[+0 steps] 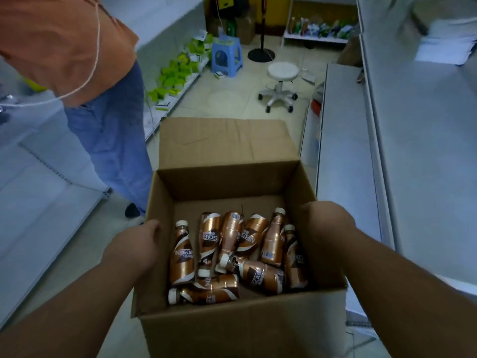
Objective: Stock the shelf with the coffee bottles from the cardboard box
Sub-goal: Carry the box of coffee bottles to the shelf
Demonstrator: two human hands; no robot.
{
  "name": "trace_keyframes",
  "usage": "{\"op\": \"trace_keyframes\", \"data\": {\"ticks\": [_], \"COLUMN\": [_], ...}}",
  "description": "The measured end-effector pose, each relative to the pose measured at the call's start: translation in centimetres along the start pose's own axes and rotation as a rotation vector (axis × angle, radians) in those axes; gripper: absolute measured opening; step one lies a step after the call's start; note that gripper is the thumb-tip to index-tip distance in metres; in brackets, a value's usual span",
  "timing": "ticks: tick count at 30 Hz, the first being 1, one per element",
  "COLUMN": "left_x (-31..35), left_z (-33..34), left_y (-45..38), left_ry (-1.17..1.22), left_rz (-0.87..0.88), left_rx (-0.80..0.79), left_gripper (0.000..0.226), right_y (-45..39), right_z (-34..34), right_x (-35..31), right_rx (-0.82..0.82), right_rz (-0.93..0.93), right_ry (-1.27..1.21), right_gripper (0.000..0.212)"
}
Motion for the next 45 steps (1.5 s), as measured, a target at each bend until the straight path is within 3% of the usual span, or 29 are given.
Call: {"op": "trace_keyframes", "data": {"ticks": [5,12,23,37,45], "left_x": [-0.4,2.7,12.5,27.6,36.8], "left_z": [-4.5,-9.2,-19.0,-29.3,-35.4], "left_y": [-8.6,-25.2,-51.9,-81.6,-99.3], "left_ry": [-0.018,-0.063,-0.11,-0.137,-0.126], "left_rz": [-0.02,0.123,0.327,0.265,0.391], "left_rx": [0.003,0.026,0.056,0.04,0.071], "left_gripper": [0.043,0.046,0.049,0.045,0.04], "right_y": [-7.3,-17.7,-36.0,-69.7,-85.3], "right_z": [-4.7,-9.2,-19.7,-35.5,-41.2], "right_x": [-3.8,-5.7,-8.2,-5.9,-4.6], "right_rx": [0.023,-0.008,0.028,-0.021,0.036], "right_rz": [0.01,0.104,0.322,0.257,0.362], "right_ry": [-0.018,-0.042,-0.055,-0.099,-0.179], "right_gripper": [0.043,0.045,0.042,0.037,0.037]}}
Point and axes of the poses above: each hand's wrist, its own y-axis away from the middle knuckle, its own z-axis out of the palm, x = y × z, the point moved 6 cm from there along -y, towards the middle knuckle, and after that the axes turned 10 degrees about -y, right-handed, at the moved point
